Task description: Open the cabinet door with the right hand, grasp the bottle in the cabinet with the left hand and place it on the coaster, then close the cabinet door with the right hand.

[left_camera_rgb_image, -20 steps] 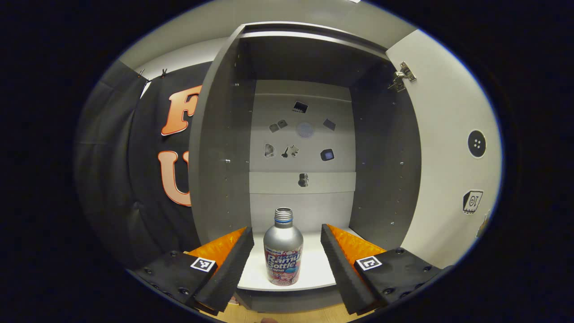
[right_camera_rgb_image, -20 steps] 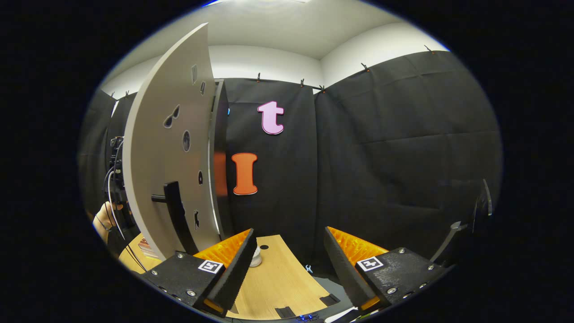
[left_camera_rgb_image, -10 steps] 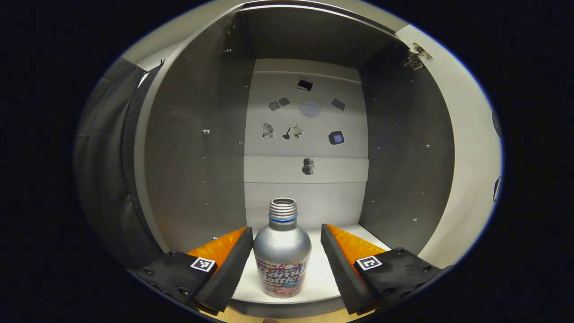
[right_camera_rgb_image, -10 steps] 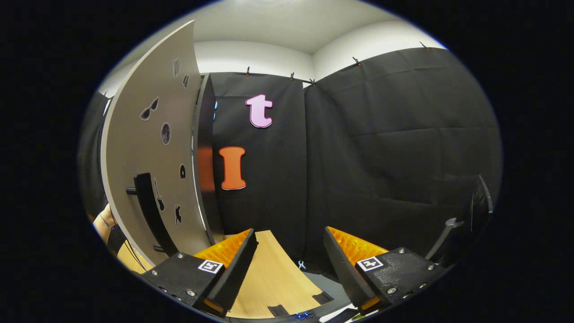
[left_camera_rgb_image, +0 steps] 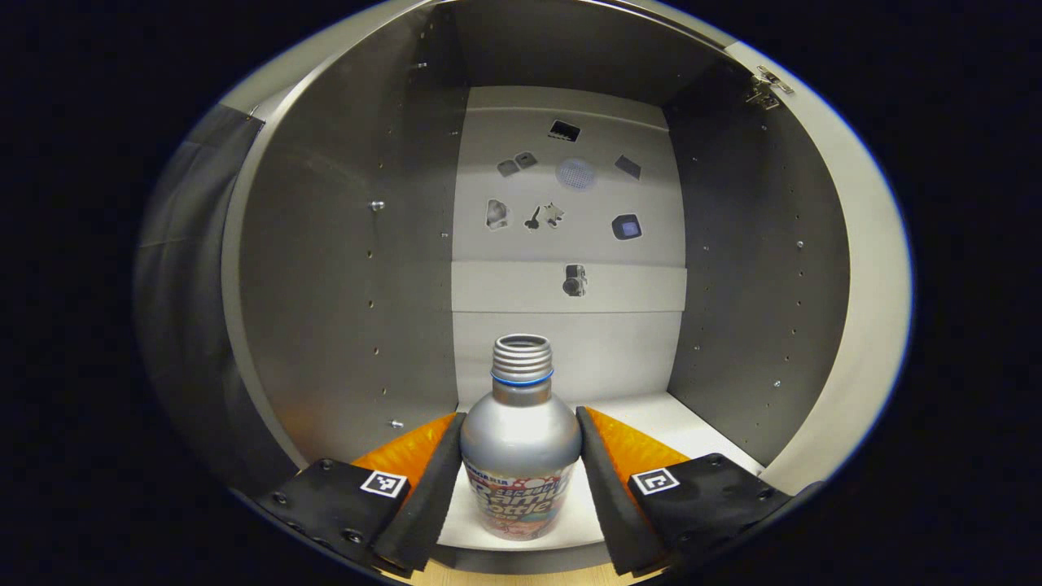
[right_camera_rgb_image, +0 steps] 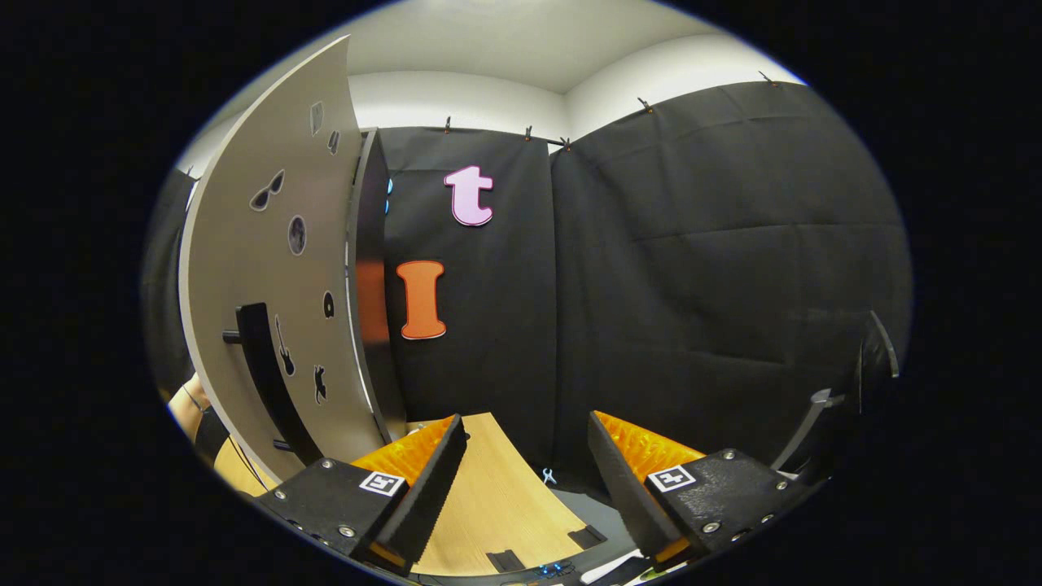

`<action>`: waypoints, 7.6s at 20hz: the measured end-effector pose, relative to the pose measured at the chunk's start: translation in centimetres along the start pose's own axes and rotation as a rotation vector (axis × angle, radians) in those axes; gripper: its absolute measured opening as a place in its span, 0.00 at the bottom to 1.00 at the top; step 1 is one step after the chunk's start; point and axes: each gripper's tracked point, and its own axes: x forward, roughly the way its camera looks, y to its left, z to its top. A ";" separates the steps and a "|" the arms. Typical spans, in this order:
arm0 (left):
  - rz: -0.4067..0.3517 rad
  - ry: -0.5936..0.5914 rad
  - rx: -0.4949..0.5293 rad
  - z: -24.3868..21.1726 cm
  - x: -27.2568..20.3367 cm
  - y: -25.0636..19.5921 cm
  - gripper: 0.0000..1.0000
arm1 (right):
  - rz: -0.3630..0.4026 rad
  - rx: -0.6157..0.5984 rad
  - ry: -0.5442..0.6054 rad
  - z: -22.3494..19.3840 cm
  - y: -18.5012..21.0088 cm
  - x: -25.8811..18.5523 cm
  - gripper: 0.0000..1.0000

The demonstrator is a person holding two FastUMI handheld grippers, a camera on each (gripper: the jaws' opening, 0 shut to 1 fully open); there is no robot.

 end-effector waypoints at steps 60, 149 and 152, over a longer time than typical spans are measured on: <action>0.140 0.232 -0.034 -32.6 -22.7 17.8 0.86 | 0.052 -0.080 0.065 -3.0 4.4 -2.4 0.93; 0.154 -0.167 0.026 15.4 -33.1 27.7 0.97 | 0.489 -0.066 0.189 -12.4 28.7 -0.9 0.89; 0.158 -0.163 0.021 15.1 -33.5 29.9 0.97 | 0.481 -0.066 0.183 -12.6 30.1 -0.3 0.89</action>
